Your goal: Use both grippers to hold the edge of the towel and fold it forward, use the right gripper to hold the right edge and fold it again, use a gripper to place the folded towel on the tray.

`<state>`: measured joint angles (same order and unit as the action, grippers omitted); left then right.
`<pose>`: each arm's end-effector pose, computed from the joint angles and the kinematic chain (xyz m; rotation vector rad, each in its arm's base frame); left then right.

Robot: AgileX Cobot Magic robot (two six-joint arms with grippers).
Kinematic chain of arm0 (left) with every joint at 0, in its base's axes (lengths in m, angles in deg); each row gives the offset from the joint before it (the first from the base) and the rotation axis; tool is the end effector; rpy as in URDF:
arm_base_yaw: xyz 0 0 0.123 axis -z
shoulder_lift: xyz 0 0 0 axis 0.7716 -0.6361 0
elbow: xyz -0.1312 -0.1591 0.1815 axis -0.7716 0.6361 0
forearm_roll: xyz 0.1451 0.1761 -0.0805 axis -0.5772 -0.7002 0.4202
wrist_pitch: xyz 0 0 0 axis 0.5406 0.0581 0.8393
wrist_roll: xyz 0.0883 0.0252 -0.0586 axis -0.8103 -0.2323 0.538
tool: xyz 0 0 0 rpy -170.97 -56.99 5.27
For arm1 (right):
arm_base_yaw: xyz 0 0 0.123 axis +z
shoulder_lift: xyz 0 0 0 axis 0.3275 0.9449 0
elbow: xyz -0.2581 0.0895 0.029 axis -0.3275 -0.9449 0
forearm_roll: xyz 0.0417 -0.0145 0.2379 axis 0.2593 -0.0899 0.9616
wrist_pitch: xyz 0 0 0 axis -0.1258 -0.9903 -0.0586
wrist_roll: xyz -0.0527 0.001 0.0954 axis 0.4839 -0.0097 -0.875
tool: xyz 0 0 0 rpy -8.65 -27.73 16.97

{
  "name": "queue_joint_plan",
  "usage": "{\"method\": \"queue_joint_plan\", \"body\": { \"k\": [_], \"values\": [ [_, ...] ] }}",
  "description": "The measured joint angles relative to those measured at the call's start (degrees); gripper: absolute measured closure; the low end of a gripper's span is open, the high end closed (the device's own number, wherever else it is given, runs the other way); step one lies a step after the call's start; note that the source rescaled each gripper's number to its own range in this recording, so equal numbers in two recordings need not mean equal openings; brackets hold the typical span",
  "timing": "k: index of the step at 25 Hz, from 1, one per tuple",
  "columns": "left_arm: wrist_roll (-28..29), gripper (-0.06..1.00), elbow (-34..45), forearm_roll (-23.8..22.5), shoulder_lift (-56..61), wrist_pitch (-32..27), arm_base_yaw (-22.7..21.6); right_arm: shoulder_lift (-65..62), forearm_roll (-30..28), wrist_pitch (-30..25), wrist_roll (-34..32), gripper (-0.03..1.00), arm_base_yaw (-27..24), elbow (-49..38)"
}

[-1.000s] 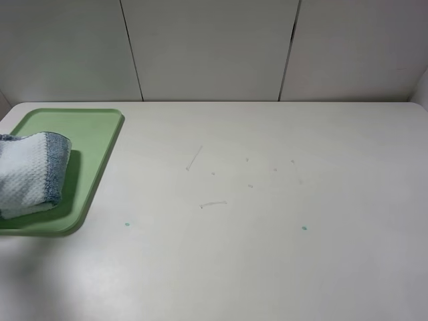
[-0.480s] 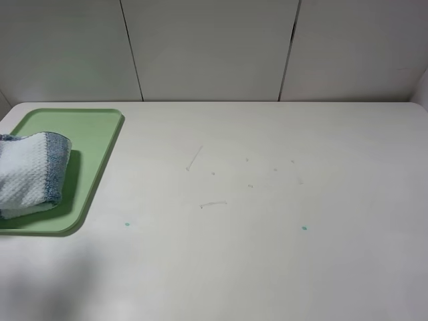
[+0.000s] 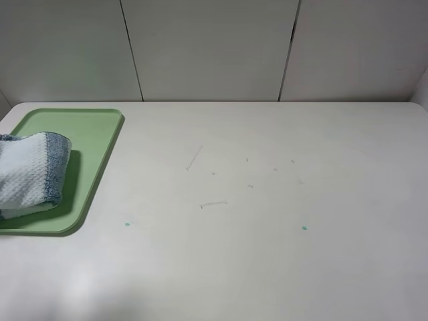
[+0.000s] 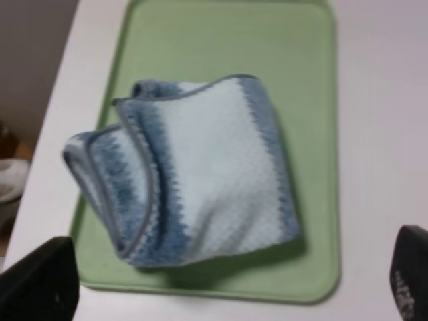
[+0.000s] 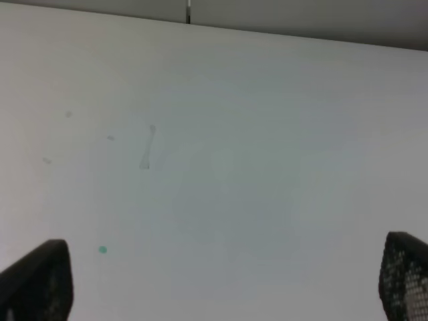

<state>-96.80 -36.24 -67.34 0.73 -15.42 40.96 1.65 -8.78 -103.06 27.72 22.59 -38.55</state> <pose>0.1106 0.0182 0.3132 -0.0448 2.1748 0.1613 0.0135 0.0066 0.2674 -0.1459 1.9980 0.0590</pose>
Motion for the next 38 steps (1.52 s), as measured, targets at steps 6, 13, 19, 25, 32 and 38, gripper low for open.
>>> {"method": "queue_joint_plan", "body": {
  "k": [6,13,19,25,32,38],
  "values": [
    [-0.69,0.00,4.09,0.04,10.09,-4.68,4.60,0.00,0.00,0.00,0.00,-0.03,0.00,0.00],
    [-2.40,-0.04,8.57,0.17,20.65,-9.11,7.73,0.00,0.00,0.00,0.00,-0.03,0.00,0.00],
    [-3.06,-0.05,10.38,1.89,26.63,-12.38,7.87,0.00,0.00,0.00,0.00,-0.03,0.00,0.00],
    [-4.81,-0.05,11.14,3.67,30.36,-14.28,7.87,0.00,0.00,0.00,0.00,-0.03,0.00,0.00],
    [-6.79,-0.05,11.14,5.02,32.10,-14.49,11.68,0.00,0.00,0.00,0.00,-0.03,0.00,0.00],
    [-6.91,-0.06,11.14,5.19,32.98,-14.49,17.72,0.00,0.00,0.00,0.00,-0.03,0.00,0.00]
  ]
}}
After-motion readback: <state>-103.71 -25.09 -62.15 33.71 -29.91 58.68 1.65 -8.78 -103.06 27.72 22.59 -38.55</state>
